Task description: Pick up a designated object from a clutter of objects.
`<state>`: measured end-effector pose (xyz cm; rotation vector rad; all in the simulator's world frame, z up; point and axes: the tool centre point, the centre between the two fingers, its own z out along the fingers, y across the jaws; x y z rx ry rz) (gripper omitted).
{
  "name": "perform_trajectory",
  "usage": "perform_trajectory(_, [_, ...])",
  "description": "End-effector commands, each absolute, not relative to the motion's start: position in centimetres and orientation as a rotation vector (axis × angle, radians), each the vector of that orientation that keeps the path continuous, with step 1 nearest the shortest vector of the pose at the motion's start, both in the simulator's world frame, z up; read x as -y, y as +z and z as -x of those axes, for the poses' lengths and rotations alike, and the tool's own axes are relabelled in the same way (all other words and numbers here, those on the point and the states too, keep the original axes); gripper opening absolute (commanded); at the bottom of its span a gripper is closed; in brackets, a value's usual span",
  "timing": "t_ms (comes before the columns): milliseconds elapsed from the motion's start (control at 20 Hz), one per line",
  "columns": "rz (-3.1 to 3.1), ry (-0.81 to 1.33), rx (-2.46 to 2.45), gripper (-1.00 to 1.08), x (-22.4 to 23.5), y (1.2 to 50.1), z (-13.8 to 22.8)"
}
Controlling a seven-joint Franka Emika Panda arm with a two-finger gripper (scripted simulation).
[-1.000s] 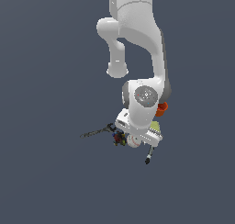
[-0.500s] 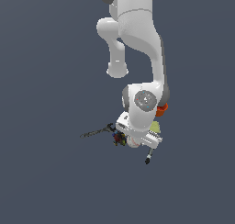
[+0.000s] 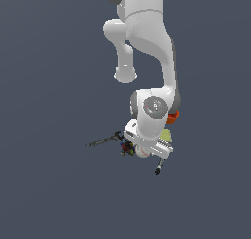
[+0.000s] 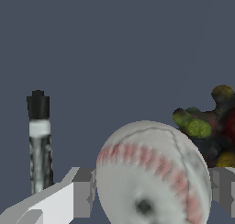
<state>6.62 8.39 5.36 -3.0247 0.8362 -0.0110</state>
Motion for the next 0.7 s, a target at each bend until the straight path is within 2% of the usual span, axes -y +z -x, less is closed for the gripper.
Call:
perform_trajectory(0, [3.024, -0.012, -0.835, -1.00, -8.4, 5.5, -6.6])
perform_trajectory(650, [3.025, -0.010, -0.835, -1.00, -5.9, 10.1, -3.9])
